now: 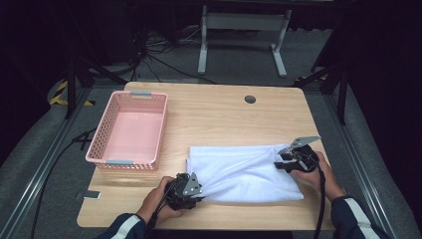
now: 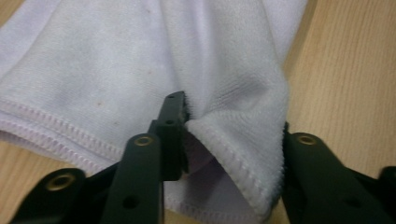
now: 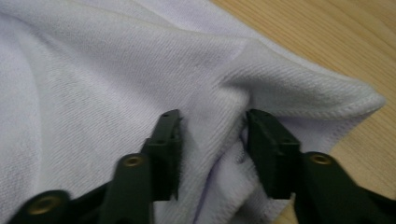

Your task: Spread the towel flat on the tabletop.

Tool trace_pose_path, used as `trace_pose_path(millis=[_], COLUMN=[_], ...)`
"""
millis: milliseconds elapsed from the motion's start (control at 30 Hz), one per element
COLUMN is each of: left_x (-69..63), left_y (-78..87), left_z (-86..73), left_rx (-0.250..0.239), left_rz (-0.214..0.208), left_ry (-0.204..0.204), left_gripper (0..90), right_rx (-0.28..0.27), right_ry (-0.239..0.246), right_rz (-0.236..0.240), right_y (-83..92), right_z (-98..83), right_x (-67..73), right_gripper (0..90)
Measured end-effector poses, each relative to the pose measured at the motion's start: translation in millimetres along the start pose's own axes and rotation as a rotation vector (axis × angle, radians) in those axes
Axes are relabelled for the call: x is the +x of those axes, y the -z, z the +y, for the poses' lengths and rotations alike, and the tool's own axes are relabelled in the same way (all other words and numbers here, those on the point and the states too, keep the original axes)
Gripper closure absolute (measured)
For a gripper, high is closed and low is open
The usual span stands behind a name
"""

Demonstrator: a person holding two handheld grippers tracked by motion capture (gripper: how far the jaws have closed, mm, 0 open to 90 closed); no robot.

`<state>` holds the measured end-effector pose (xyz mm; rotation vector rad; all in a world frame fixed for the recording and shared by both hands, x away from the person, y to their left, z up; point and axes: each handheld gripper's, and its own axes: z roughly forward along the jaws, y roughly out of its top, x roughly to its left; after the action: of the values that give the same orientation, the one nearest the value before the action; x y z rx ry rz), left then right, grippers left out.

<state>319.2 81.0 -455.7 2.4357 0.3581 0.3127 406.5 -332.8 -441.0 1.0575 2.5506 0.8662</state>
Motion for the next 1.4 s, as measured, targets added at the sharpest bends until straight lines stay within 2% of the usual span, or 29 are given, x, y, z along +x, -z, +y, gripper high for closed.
trace_pose_path(millis=[33,67,133,167,233,267,333,400,433,500,533,600,633,700,767,800,867,900,933,967,1033,1100,1133,1200,1267,1300,1333,1367,1400], left_x=[0.2,0.2,2.9,2.9,7.0,9.2,9.6,5.5,2.6,1.4,2.5,8.7,10.8,11.5,10.6,11.2,12.0,13.6,13.6,15.5,17.1,16.7,16.2,15.5,15.0,15.0,16.4,18.4,18.8], left_y=[2.0,5.1,13.2,13.2,20.0,21.8,15.7,4.7,1.0,5.9,12.7,23.8,26.5,27.0,22.6,21.1,19.0,17.5,17.5,16.9,12.5,12.0,13.4,13.4,10.4,6.5,4.8,3.9,1.8], left_z=[0.2,1.4,4.0,4.0,5.8,6.9,6.2,0.6,-4.3,-8.8,-11.4,-19.3,-22.6,-27.6,-29.0,-29.4,-29.5,-29.9,-29.9,-29.7,-28.7,-27.4,-26.4,-23.3,-22.3,-22.1,-22.5,-23.2,-23.4], left_rx=[-0.006,-0.006,-0.036,-0.036,-0.07,-0.074,-0.03,0.044,0.05,0.023,-0.011,-0.094,-0.096,-0.097,-0.076,-0.073,-0.062,-0.081,-0.081,-0.083,-0.09,-0.096,-0.122,-0.121,-0.108,-0.091,-0.09,-0.079,-0.067], left_rz=[0.002,0.031,0.074,0.074,0.108,0.109,0.092,0.082,0.076,0.069,0.094,0.092,0.101,0.083,0.095,0.09,0.094,0.072,0.072,0.061,0.04,0.033,0.005,0.02,0.022,0.039,0.029,0.027,0.047], left_ry=[-0.001,-0.021,-0.024,-0.024,-0.005,-0.017,-0.011,-0.019,-0.011,0.035,0.099,0.233,0.259,0.289,0.298,0.292,0.33,0.344,0.344,0.36,0.37,0.357,0.35,0.348,0.343,0.335,0.345,0.35,0.365], left_gripper=[71.4,73.9,75.2,75.6,75.9,75.9,72.3,60.2,55.4,49.0,44.0,30.5,26.6,24.2,23.3,22.0,21.9,22.1,21.1,21.1,20.3,18.1,18.5,16.8,16.9,17.0,17.0,17.0,17.5], right_rx=[0.0,0.005,-0.014,-0.025,-0.029,-0.034,-0.04,-0.002,0.007,0.01,-0.002,-0.079,-0.118,-0.153,-0.18,-0.188,-0.193,-0.194,-0.194,-0.182,-0.155,-0.111,-0.091,-0.046,-0.031,-0.022,-0.001,0.003,0.018], right_ry=[0.006,0.016,0.022,0.026,0.019,0.015,-0.005,-0.014,-0.025,-0.067,-0.066,-0.035,-0.016,0.038,0.088,0.109,0.141,0.169,0.169,0.198,0.207,0.209,0.211,0.227,0.252,0.255,0.25,0.246,0.252], right_rz=[-0.004,-0.03,-0.047,-0.058,-0.057,-0.06,-0.083,-0.135,-0.132,-0.131,-0.137,-0.147,-0.121,-0.099,-0.018,0.003,0.067,0.1,0.1,0.109,0.191,0.195,0.219,0.212,0.23,0.211,0.215,0.242,0.244], right_y=[2.0,5.9,17.1,24.3,29.1,32.9,38.1,36.2,34.7,33.5,34.6,39.4,40.6,36.6,23.6,15.5,-1.9,-12.7,-12.7,-27.2,-54.0,-77.7,-88.8,-112.4,-124.3,-128.4,-135.9,-139.6,-143.4], right_z=[-0.1,0.2,-1.0,-2.9,-4.5,-6.1,-9.1,-10.8,-11.9,-11.6,-9.9,0.8,10.2,29.1,55.8,68.9,92.8,106.1,106.1,122.6,149.4,169.3,177.1,191.1,196.9,198.8,201.1,201.6,201.9], right_x=[1.9,3.8,6.2,7.4,8.5,9.1,11.5,10.7,8.7,3.0,2.5,5.2,9.5,20.3,34.1,41.3,54.0,62.4,62.4,72.3,87.4,98.3,102.4,112.9,118.0,119.5,119.9,119.6,119.8], right_gripper=[72.0,76.7,79.0,79.9,79.9,79.9,75.7,62.9,57.9,48.3,45.5,43.7,43.9,43.1,43.0,43.8,43.8,44.3,44.3,45.0,45.9,45.1,45.6,45.8,46.1,46.1,44.5,43.7,41.6])
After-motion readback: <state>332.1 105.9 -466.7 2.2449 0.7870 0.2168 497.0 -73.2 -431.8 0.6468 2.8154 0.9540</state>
